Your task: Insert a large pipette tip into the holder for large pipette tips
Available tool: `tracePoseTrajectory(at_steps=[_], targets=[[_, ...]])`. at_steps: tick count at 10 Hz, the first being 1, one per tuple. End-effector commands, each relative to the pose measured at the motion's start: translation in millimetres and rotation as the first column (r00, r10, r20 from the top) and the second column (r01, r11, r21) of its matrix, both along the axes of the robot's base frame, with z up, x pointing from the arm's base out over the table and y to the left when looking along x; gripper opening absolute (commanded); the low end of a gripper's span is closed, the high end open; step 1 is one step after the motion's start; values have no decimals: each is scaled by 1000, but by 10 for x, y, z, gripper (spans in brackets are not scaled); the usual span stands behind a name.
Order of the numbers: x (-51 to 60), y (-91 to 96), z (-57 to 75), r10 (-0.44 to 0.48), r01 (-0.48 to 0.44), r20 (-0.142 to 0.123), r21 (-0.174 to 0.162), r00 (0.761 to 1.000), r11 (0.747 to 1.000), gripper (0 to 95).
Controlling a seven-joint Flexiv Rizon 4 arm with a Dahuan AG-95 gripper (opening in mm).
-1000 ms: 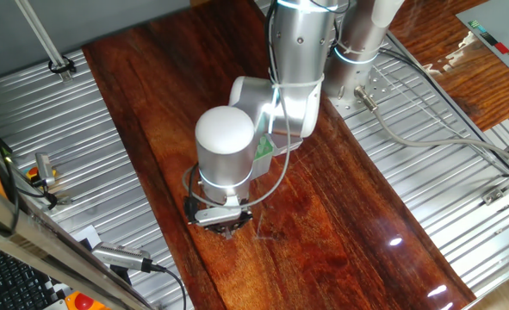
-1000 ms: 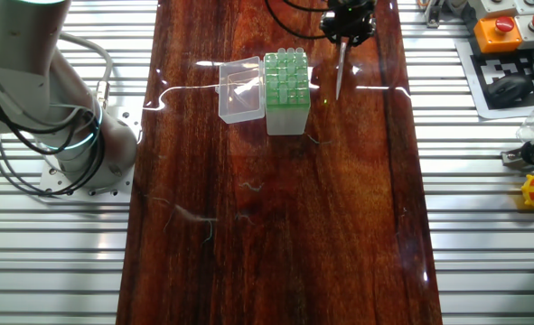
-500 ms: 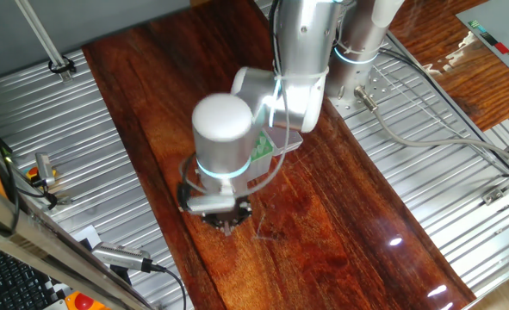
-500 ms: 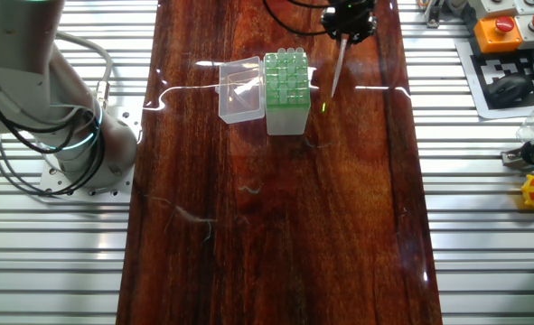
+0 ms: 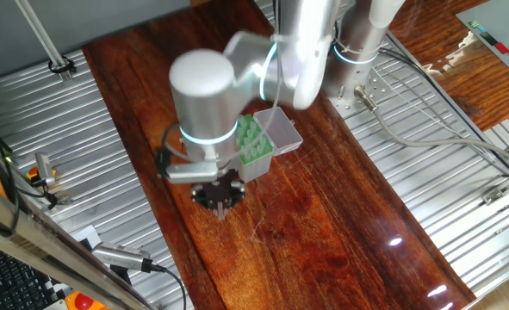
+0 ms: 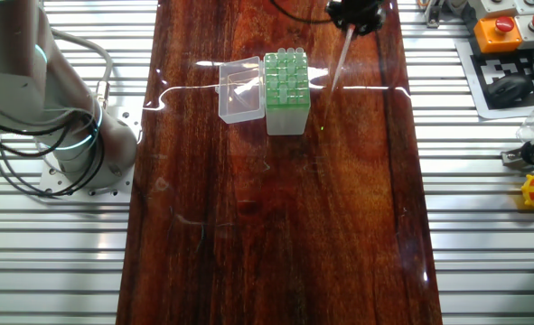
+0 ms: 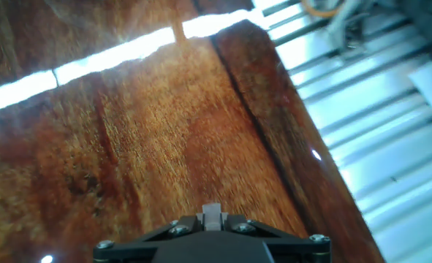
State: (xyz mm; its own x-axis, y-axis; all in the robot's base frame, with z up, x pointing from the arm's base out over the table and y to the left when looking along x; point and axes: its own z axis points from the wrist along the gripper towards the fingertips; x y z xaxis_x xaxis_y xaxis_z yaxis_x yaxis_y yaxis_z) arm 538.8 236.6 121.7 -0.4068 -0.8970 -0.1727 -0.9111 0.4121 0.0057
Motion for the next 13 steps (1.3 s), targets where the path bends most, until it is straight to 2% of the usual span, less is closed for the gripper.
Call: tracePoseTrajectory(at_steps=[1,2,4,9,13], targets=[[-22,-132,316,-6,6,-15,1,1000,1000,0],[-27,-186,402,-9,9,-21,2,1000,1000,0],[-27,-186,402,-21,21,-25,9,999,1000,0],[-27,-186,402,-74,74,-32,-12,997,997,0],[-27,-186,402,-81,79,-29,-51,996,996,0]])
